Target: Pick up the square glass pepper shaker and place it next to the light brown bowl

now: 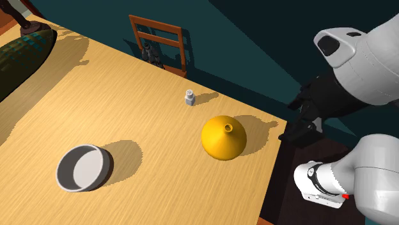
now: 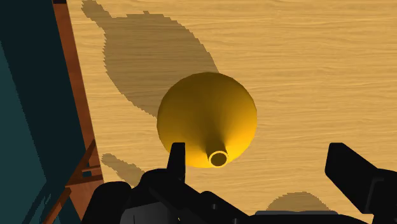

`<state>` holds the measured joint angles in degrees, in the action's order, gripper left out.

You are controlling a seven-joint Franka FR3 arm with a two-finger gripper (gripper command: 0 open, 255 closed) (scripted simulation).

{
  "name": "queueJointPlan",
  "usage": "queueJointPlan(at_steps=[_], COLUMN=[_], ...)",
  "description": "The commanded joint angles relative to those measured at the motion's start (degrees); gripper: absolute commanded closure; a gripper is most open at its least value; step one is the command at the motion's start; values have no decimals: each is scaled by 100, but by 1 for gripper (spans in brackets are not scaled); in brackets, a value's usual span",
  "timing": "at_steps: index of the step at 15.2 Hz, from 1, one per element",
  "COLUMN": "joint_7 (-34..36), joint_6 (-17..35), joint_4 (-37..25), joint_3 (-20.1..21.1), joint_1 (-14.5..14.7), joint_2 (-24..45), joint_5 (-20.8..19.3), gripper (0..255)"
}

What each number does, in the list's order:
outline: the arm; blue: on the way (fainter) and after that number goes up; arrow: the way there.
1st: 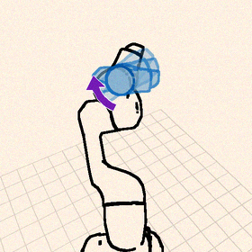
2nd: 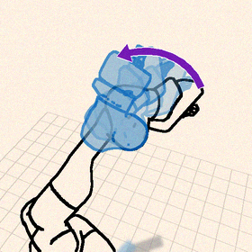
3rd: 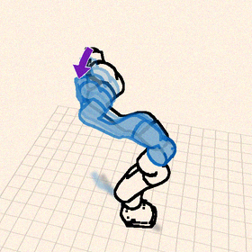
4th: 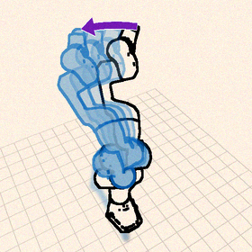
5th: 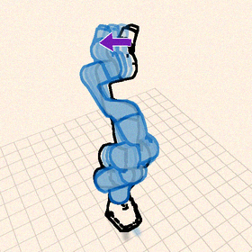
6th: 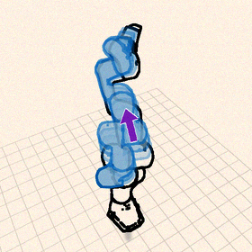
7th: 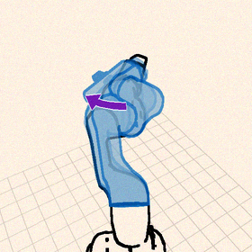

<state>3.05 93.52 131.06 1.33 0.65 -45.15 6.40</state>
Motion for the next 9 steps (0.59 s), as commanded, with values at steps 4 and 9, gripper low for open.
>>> queueJointPlan(at_steps=[4,9], joint_7=[-186,-479], joint_6=[599,1591], joint_4=[237,467], joint_3=[-73,-202], joint_1=[-32,-77], joint_2=[311,983], joint_5=[-70,-161], gripper=[0,0])
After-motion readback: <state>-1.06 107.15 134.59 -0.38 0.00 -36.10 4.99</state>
